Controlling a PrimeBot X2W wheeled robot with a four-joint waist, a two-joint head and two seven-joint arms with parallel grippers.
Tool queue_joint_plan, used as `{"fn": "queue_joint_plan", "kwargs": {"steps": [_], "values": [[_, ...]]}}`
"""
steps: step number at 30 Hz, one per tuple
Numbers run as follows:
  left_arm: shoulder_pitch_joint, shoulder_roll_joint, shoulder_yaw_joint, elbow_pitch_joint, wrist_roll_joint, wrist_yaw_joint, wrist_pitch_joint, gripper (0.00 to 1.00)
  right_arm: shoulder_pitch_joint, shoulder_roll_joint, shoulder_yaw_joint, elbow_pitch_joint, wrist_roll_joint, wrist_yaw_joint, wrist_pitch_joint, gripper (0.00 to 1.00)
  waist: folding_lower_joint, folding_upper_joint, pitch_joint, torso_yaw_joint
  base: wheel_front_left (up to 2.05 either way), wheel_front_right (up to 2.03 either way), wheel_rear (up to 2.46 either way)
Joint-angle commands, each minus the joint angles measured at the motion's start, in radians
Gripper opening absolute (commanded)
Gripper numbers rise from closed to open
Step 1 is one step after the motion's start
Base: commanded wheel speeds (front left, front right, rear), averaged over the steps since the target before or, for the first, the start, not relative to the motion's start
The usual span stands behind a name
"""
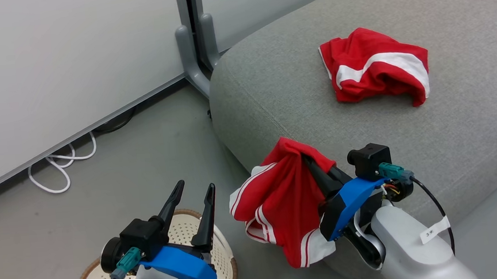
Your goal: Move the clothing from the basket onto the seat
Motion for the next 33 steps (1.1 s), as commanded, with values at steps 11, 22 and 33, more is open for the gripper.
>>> {"fn": "queue_joint_plan", "kwargs": {"steps": [11,22,33], "values": [[-0.025,0.017,-0.014,0.009,-0.007,-0.004,-0.003,1.00,0.022,0.007,-0.006,-0.012,-0.004,0.000,-0.006,0.00,0.0000,0.0000,0.017,-0.098,0.00,0.00,0.00],[-0.046,0.029,-0.042,0.019,-0.013,-0.004,-0.003,1.00,0.038,0.009,-0.024,-0.030,0.023,0.000,-0.006,0.00,0.0000,0.0000,0.028,-0.113,0.00,0.00,0.00],[-0.074,0.062,-0.050,-0.003,0.010,-0.004,-0.003,1.00,-0.184,-0.063,-0.073,-0.101,0.189,0.000,0.055,0.00,0.0000,0.0000,0.115,-0.100,0.00,0.00,0.00]]}}
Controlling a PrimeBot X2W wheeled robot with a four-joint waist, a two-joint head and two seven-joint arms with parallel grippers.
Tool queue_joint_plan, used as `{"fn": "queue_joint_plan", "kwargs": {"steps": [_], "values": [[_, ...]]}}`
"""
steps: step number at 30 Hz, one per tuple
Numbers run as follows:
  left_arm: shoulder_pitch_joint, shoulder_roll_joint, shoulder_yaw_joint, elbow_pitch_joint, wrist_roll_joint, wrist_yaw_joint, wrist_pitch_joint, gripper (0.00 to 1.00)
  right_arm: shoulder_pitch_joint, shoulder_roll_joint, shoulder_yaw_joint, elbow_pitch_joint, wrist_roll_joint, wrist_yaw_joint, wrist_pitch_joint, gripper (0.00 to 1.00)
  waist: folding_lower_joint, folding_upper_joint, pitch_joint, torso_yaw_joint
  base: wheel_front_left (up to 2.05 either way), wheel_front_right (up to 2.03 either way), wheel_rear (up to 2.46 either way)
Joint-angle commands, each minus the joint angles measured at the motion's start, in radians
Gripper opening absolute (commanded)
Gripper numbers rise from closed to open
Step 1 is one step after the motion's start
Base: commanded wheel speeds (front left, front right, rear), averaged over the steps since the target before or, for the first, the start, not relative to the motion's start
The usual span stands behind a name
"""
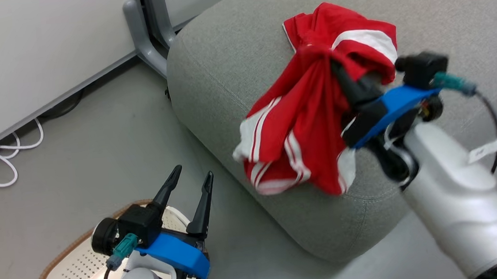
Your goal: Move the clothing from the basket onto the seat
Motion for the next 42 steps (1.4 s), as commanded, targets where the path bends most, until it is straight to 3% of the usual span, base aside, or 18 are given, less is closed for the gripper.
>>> {"fn": "queue_joint_plan", "kwargs": {"steps": [1,10,15,20,29,38,40,42], "values": [[-0.022,0.010,-0.001,-0.006,0.008,0.000,-0.003,1.00,-0.045,-0.014,-0.014,-0.013,0.015,0.000,0.007,0.00,0.0000,-0.0001,0.035,0.013,0.00,0.00,0.00],[-0.118,0.079,-0.036,-0.053,0.034,-0.001,0.012,1.00,-0.321,-0.242,-0.167,-0.048,0.102,0.000,0.117,0.00,0.0000,-0.0001,0.235,0.098,0.00,0.00,0.00],[-0.176,0.119,-0.059,-0.106,0.051,-0.001,0.032,1.00,-0.415,-0.374,-0.278,-0.044,0.044,0.000,0.083,0.00,0.0000,-0.0001,0.339,0.149,0.00,0.00,0.00],[-0.215,0.145,-0.064,-0.163,0.068,0.001,0.044,1.00,-0.435,-0.441,-0.397,0.007,-0.007,0.000,0.022,0.00,0.0000,-0.0001,0.424,0.189,0.00,0.00,0.00],[-0.252,0.175,-0.069,-0.245,0.086,0.008,0.062,1.00,-0.363,-0.392,-0.507,0.165,-0.029,0.000,-0.033,0.00,0.0000,-0.0001,0.528,0.236,0.00,0.00,0.00],[-0.247,0.173,-0.076,-0.258,0.078,0.017,0.059,1.00,-0.337,-0.357,-0.501,0.276,-0.052,0.000,-0.056,0.00,0.0000,-0.0001,0.536,0.259,0.00,0.00,0.00],[-0.244,0.169,-0.079,-0.254,0.077,0.019,0.056,1.00,-0.340,-0.358,-0.497,0.288,-0.053,0.000,-0.058,0.05,0.0000,-0.0001,0.529,0.261,0.00,0.00,0.00],[-0.244,0.167,-0.081,-0.249,0.074,0.020,0.055,1.00,-0.341,-0.358,-0.492,0.295,-0.054,0.000,-0.059,0.22,0.0000,-0.0001,0.521,0.263,0.00,0.00,0.00]]}}
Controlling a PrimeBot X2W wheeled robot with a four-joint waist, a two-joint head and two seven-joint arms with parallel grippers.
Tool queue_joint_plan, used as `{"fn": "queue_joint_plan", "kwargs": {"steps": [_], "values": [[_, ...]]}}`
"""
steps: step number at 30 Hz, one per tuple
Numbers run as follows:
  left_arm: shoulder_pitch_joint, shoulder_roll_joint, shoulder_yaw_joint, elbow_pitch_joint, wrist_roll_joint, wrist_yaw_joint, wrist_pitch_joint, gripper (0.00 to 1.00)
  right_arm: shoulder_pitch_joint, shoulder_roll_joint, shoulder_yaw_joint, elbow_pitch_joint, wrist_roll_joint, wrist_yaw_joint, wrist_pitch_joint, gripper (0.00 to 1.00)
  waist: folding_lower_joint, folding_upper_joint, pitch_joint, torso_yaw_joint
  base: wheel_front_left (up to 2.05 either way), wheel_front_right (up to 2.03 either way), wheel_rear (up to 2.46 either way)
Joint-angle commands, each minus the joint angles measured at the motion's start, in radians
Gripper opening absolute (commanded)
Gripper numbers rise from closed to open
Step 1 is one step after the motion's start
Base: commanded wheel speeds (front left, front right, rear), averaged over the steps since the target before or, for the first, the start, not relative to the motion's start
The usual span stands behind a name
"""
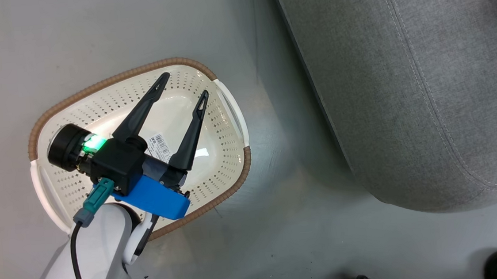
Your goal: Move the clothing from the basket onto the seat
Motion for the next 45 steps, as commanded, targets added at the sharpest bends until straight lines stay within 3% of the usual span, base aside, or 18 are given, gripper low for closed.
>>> {"fn": "queue_joint_plan", "kwargs": {"steps": [1,3,4,13,23,36,45], "values": [[-0.003,0.001,-0.002,0.006,-0.004,0.005,-0.005,1.00,0.007,-0.001,0.005,0.004,-0.003,0.000,-0.005,0.36,-0.0001,0.0001,-0.007,0.002,0.00,0.00,0.00],[-0.004,-0.004,-0.004,0.013,-0.007,0.005,-0.009,1.00,0.011,-0.001,0.013,0.008,0.000,0.000,-0.006,0.95,-0.0001,0.0001,-0.016,0.002,0.00,0.00,0.00],[-0.004,-0.005,-0.005,0.017,-0.007,0.005,-0.012,1.00,0.013,-0.002,0.018,0.010,0.002,0.000,-0.007,1.00,-0.0001,0.0001,-0.021,0.002,0.00,0.00,0.00],[0.009,-0.037,-0.017,0.071,-0.026,0.003,-0.038,1.00,0.055,-0.025,0.058,0.001,0.022,0.000,-0.009,1.00,-0.0001,0.0001,-0.092,0.007,0.00,0.00,0.00],[0.050,-0.104,-0.008,0.159,-0.059,-0.003,-0.060,1.00,0.203,-0.041,0.094,-0.073,0.020,0.000,-0.010,1.00,-0.0001,0.0001,-0.240,0.053,0.00,0.00,0.00],[0.210,-0.199,0.126,0.206,-0.072,-0.006,-0.062,1.00,0.514,0.025,0.122,-0.270,-0.002,0.000,-0.006,1.00,-0.0001,0.0001,-0.472,0.110,0.00,0.00,0.00],[0.316,-0.250,0.211,0.229,-0.051,-0.012,-0.062,1.00,0.740,0.098,0.162,-0.441,-0.105,0.000,0.043,1.00,-0.0001,0.0001,-0.595,0.164,0.00,0.00,0.00]]}}
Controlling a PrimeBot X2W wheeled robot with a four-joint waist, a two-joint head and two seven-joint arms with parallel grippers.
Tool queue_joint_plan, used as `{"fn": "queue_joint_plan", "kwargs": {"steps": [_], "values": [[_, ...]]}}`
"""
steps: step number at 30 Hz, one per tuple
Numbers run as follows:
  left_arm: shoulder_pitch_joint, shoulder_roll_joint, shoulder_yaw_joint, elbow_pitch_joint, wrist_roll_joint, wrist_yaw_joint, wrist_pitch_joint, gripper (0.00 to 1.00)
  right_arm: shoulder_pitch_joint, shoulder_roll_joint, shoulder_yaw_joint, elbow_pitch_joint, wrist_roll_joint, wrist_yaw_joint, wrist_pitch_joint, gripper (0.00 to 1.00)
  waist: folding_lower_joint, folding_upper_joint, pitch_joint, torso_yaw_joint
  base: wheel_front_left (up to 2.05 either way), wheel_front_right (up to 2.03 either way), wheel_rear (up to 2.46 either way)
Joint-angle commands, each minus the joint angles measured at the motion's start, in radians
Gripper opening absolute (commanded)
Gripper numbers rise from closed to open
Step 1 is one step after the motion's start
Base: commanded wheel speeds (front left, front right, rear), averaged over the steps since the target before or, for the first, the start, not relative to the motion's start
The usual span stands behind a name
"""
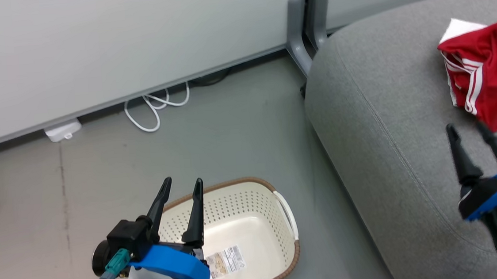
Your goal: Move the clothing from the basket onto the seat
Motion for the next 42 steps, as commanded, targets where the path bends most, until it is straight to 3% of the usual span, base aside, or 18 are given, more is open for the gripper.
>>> {"fn": "queue_joint_plan", "kwargs": {"steps": [1,11,21,42], "values": [[0.014,-0.003,0.010,0.003,0.008,-0.006,-0.004,1.00,0.030,0.010,-0.002,-0.017,-0.011,0.000,0.003,1.00,0.0003,-0.0001,-0.039,0.032,0.00,0.00,0.00],[0.071,-0.028,0.085,0.009,0.025,-0.009,-0.004,1.00,0.217,0.150,-0.097,-0.197,-0.128,0.000,0.012,1.00,0.0003,-0.0001,-0.096,0.123,0.00,0.00,0.00],[0.113,-0.026,0.149,0.020,0.039,-0.009,-0.004,1.00,0.321,0.281,-0.124,-0.316,-0.221,0.000,0.073,1.00,0.0003,-0.0001,-0.136,0.193,0.00,0.00,0.00],[0.149,0.002,0.195,0.057,0.038,-0.009,-0.004,1.00,0.382,0.333,-0.134,-0.345,-0.296,0.000,0.105,1.00,0.0003,-0.0001,-0.156,0.277,0.00,0.00,0.00]]}}
